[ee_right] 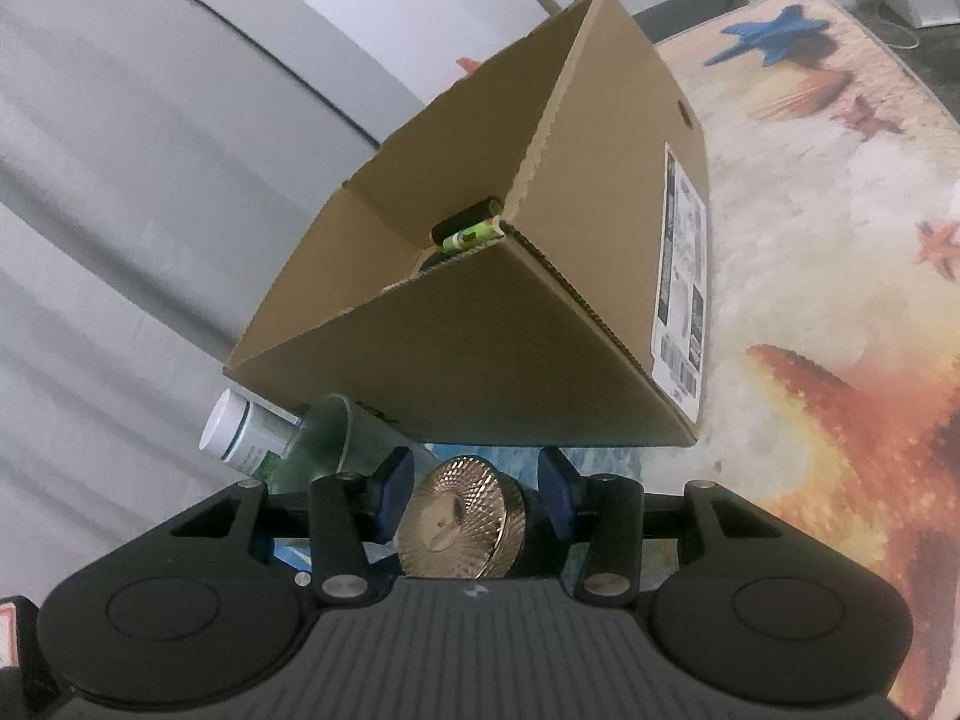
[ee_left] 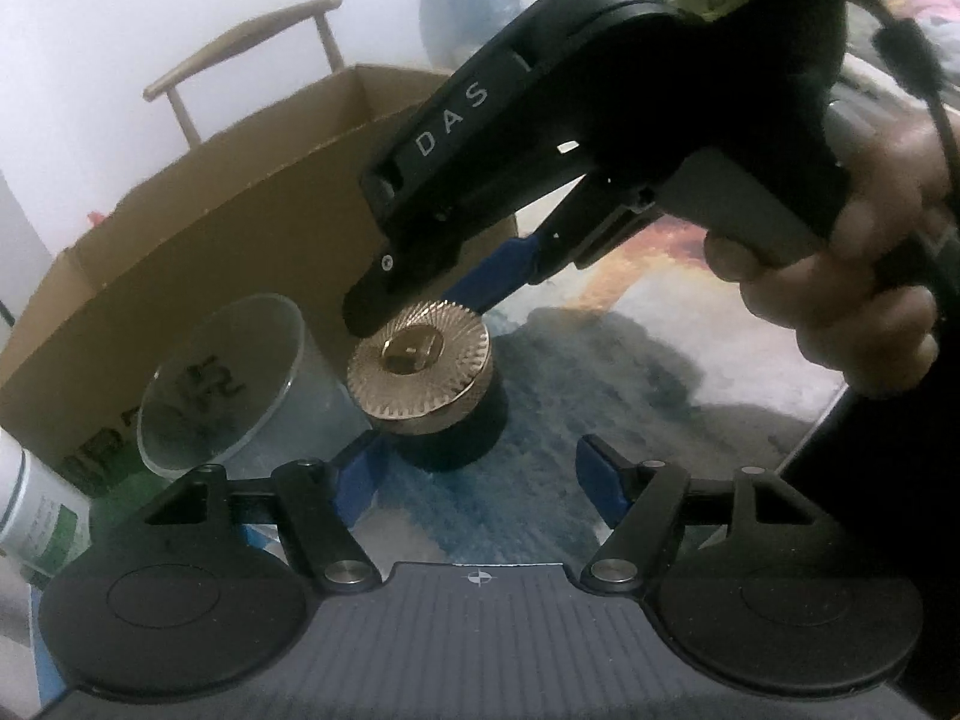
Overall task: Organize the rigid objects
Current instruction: 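Close the right gripper on the gold-lidded jar and lift it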
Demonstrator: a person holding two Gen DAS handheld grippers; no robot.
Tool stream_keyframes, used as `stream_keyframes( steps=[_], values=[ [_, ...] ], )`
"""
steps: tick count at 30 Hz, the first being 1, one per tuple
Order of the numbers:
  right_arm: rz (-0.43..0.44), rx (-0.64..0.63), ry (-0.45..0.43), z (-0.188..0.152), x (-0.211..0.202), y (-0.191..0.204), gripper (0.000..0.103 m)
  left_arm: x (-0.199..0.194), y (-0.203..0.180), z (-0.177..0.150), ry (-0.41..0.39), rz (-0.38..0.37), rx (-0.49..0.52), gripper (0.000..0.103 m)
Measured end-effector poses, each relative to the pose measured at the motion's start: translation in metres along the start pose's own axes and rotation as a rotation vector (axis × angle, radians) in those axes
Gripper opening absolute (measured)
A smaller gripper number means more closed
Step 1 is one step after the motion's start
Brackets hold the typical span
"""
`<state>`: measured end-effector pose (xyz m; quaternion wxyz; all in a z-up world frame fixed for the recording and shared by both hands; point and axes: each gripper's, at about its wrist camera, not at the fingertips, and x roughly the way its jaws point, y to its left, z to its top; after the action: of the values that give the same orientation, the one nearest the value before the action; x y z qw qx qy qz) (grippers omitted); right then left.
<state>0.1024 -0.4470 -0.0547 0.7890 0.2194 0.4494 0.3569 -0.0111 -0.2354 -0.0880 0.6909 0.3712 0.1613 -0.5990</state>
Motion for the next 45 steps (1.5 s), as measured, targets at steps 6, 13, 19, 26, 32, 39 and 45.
stream_keyframes(
  steps=[6,13,19,26,32,39,45],
  values=[
    [0.03,-0.054,0.03,-0.001,0.006,0.002,0.049,-0.003,-0.005,-0.002,-0.002,0.005,-0.002,0.071],
    [0.027,-0.045,0.044,-0.006,-0.006,0.001,0.049,-0.009,-0.008,-0.006,-0.007,-0.02,0.016,0.071],
    [0.016,0.009,0.031,-0.023,-0.025,-0.002,0.049,-0.02,-0.019,-0.016,-0.028,-0.051,0.083,0.071],
    [-0.007,0.05,0.016,-0.049,-0.041,0.005,0.049,-0.035,-0.022,-0.03,-0.035,-0.082,0.093,0.072],
    [-0.034,0.038,0.016,-0.058,-0.042,0.016,0.049,-0.038,-0.02,-0.031,-0.047,-0.07,0.097,0.072],
    [-0.057,0.064,0.022,-0.062,-0.039,0.016,0.05,-0.031,-0.023,-0.027,-0.051,-0.06,0.092,0.07],
    [-0.054,0.082,0.02,-0.065,-0.04,0.015,0.051,-0.033,-0.024,-0.026,-0.051,-0.052,0.068,0.063]
  ],
)
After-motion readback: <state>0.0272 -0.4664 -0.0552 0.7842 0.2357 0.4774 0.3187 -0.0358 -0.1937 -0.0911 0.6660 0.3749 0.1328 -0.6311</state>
